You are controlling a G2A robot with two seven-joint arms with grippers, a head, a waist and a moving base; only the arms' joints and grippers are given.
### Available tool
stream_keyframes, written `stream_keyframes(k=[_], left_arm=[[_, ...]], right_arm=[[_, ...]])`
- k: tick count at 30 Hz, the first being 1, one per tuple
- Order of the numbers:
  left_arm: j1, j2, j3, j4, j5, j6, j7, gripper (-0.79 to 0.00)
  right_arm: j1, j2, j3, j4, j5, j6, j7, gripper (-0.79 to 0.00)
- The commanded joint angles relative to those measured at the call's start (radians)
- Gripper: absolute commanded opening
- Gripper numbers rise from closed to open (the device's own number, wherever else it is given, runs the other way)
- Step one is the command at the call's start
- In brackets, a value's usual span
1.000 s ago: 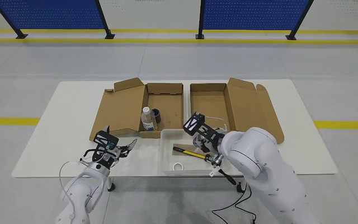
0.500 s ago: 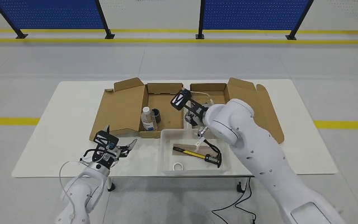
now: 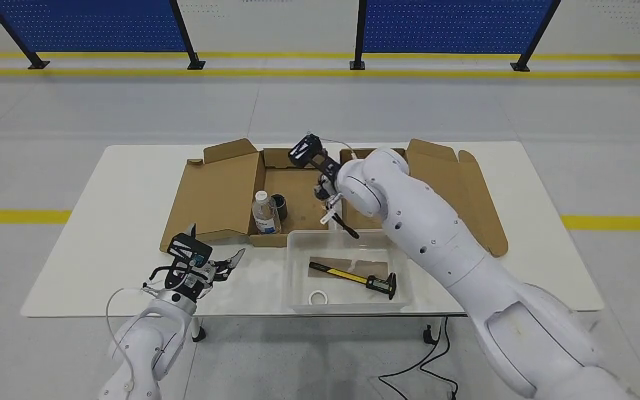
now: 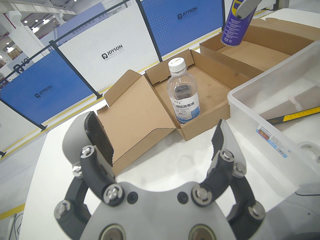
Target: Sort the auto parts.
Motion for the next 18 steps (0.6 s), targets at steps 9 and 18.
stream_keyframes(k=[9, 18], left_arm=[[0.0, 0.0, 0.0, 0.0, 0.0, 0.0, 0.0, 0.0], [0.0, 0.0, 0.0, 0.0, 0.0, 0.0, 0.0, 0.0]], right_arm=[[0.064, -0.045, -0.011, 0.237, 0.076, -0.152, -0.114, -0.785], [0.081, -0.05, -0.01, 0.29, 0.083, -0.212, -0.135, -0.785]])
